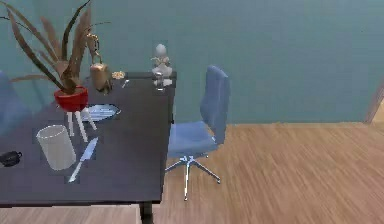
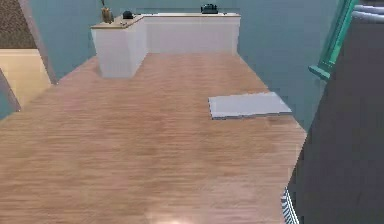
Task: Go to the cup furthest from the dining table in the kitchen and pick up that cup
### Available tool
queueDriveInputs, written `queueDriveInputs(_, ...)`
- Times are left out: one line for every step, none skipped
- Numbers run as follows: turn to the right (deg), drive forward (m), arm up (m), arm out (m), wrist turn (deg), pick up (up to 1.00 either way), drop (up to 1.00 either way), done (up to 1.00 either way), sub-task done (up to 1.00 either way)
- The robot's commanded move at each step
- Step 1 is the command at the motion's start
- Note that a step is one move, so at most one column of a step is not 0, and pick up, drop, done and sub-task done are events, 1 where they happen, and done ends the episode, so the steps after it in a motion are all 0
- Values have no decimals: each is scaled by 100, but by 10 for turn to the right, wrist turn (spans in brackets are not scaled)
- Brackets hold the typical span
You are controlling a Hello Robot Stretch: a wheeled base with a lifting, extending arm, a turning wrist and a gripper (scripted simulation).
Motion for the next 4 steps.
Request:
queueDriveInputs(450, 0, 0, 0, 0, 0, 0, 0, 0)
queueDriveInputs(450, 0, 0, 0, 0, 0, 0, 0, 0)
queueDriveInputs(30, 0, 0, 0, 0, 0, 0, 0, 0)
queueDriveInputs(0, 100, 0, 0, 0, 0, 0, 0, 0)
